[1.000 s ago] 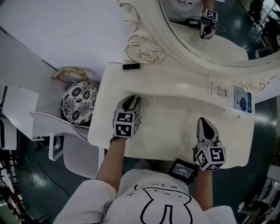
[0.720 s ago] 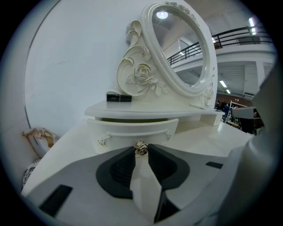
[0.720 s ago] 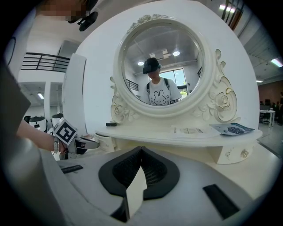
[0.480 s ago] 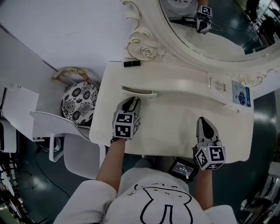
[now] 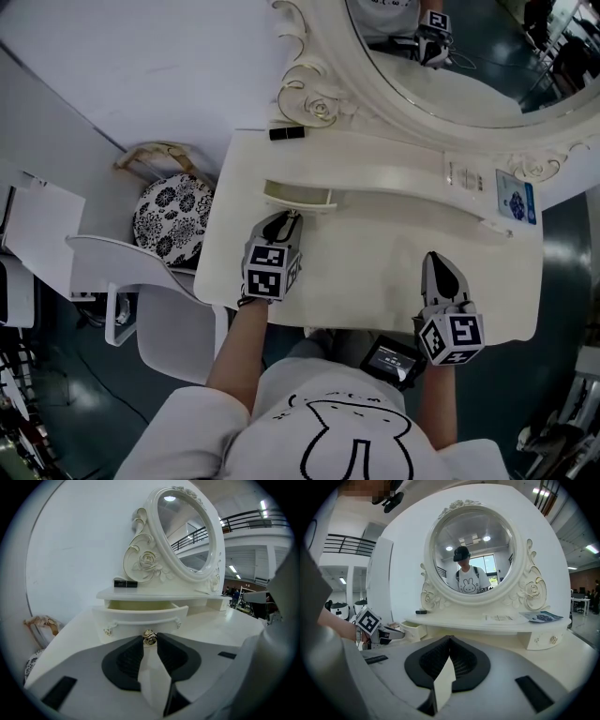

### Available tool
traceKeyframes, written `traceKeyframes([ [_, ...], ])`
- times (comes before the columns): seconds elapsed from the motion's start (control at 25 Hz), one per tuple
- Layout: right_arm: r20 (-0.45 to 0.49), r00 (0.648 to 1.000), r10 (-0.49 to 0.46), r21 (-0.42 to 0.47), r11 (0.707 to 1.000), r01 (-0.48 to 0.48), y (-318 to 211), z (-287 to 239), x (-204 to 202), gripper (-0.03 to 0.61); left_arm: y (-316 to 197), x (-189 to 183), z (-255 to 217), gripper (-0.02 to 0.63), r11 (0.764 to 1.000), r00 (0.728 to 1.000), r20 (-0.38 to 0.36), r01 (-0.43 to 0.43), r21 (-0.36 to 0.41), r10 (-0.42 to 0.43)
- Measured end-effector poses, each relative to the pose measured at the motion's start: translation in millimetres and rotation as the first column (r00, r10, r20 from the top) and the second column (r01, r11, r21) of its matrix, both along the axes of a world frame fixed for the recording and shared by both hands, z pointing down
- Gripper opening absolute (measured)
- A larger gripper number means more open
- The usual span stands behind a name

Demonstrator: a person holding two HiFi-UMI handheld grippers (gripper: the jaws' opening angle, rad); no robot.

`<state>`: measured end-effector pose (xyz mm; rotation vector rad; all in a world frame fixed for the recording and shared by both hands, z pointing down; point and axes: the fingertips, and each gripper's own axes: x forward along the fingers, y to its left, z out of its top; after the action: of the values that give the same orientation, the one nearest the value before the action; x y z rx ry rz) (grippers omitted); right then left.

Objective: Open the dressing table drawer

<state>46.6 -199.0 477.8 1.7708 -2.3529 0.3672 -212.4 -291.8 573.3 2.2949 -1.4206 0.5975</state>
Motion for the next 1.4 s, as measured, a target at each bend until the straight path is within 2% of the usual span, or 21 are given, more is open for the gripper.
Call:
traceKeyframes([
  [0.68,-0.021,0.999,-0.048,0.015,0.999,0.048,14.9,-7.8,-13.9,0.012,28.5,-6.2,0.6,0.117,1.0,1.0,-0.008,-0.004,0.001,0.004],
  [1.4,-0.019,0.999,-0.041,0.022,0.999,0.041,28.4,-8.9,-17.4,0.012,39.4,-7.3,-3.4,0.116,1.0,1.0,-0.008,-0.017,0.014,0.018],
])
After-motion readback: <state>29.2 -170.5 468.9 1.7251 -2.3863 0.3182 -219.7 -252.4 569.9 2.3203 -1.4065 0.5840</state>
